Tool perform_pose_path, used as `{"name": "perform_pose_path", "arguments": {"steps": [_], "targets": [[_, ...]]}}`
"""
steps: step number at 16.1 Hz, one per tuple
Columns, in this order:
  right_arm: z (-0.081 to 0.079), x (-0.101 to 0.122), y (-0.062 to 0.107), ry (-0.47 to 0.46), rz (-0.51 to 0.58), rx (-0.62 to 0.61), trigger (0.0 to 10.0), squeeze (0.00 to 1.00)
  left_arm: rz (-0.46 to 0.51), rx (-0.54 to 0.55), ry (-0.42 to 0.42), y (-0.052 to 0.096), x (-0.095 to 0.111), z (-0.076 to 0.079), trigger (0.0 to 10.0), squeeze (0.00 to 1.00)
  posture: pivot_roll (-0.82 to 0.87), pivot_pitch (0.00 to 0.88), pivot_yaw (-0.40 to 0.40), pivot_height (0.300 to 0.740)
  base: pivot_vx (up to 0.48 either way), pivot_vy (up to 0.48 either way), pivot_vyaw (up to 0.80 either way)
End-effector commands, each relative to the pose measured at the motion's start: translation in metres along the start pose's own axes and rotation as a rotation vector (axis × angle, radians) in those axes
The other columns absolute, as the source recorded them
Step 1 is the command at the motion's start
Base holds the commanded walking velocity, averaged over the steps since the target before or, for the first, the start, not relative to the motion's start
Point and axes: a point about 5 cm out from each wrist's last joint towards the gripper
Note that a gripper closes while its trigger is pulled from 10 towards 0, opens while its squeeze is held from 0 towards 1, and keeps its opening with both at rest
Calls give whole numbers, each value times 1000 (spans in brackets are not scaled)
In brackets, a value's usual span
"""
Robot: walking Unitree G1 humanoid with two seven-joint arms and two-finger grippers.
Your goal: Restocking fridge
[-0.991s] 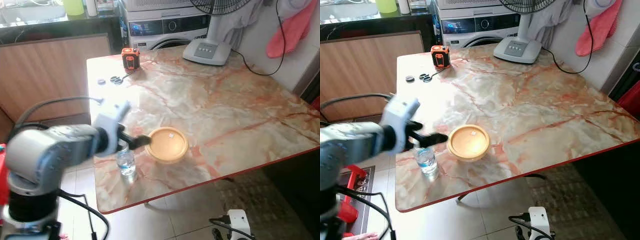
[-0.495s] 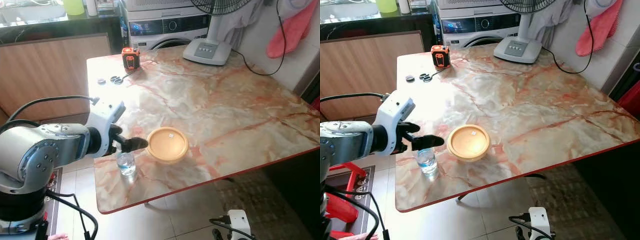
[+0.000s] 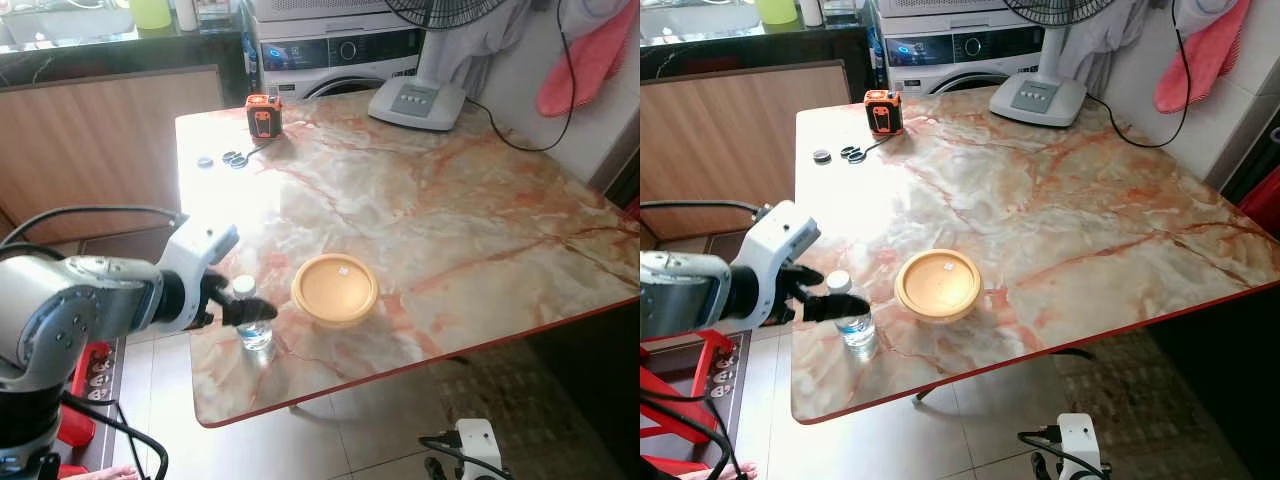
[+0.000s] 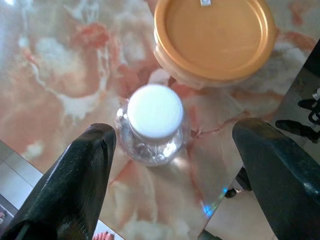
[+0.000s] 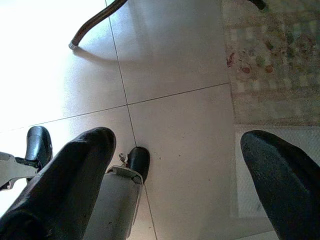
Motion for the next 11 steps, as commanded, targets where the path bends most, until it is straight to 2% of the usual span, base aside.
{"name": "perform_pose_path", "arguments": {"steps": [1,6,11], "targets": [[1,0,0,-4,-5,-5,10000,0,-11,40,-2,0,-2,-2,10000,0,79,23,-6,740,0,0,0],[2,0,0,3,-6,-3,10000,0,3,88,14,0,2,-7,10000,0,76,27,-13,740,0,0,0],[4,0,1,7,-7,-4,10000,0,71,113,17,-3,12,-11,10000,0,68,26,-18,740,0,0,0]]}}
Point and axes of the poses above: a point about 5 cm out from each wrist's last joint towards the gripper, its own y axis pointing back from the gripper into the wrist, its own x axis along the axis of the wrist's last joint, z = x × y, and after that the axes turned 1 degree about y, right-handed
